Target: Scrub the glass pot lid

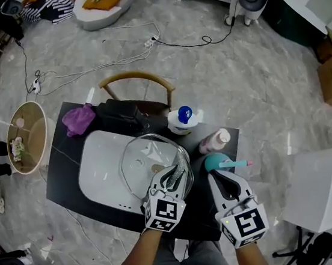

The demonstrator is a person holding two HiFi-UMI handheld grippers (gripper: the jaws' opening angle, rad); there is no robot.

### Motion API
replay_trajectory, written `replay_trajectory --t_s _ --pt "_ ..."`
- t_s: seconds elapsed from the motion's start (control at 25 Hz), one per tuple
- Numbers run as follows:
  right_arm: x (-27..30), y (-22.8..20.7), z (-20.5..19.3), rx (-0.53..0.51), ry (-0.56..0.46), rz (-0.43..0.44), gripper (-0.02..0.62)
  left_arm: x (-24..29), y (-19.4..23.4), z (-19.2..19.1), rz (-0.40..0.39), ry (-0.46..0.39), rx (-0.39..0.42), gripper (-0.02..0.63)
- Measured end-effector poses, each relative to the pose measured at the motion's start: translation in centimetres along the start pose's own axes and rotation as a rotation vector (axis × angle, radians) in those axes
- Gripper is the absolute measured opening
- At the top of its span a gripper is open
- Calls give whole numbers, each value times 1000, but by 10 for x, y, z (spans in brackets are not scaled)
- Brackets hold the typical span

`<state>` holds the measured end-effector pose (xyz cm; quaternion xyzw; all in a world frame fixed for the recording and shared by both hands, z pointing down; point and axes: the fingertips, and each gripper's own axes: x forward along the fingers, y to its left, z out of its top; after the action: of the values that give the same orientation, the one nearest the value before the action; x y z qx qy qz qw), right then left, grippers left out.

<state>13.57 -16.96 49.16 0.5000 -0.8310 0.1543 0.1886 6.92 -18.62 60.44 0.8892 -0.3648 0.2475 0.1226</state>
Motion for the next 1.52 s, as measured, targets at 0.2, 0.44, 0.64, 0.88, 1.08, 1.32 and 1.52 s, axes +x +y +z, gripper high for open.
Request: replay_trajectory --t_s 0.2,0.44,0.64,0.88,1.08,1.32,1.52 --pt "3 2 0 -1 5 0 26 -3 5 -1 1 -15 -11 92" --pt "11 10 -3 -3 18 5 26 -7 32 -6 30 -11 -9 91" --pt "22 18 -4 -9 27 16 26 -7 60 -18 62 7 -6 91" --pt "37 30 -6 -16 48 37 26 -15 118 -61 144 90 -20 91" --pt "47 41 -7 -27 65 55 26 -34 174 -88 229 117 -36 91" --pt "54 51 -9 -37 77 70 26 -65 220 -97 358 116 -62 91" --pt "57 53 -6 -40 74 74 27 -77 231 -100 402 115 -76 91"
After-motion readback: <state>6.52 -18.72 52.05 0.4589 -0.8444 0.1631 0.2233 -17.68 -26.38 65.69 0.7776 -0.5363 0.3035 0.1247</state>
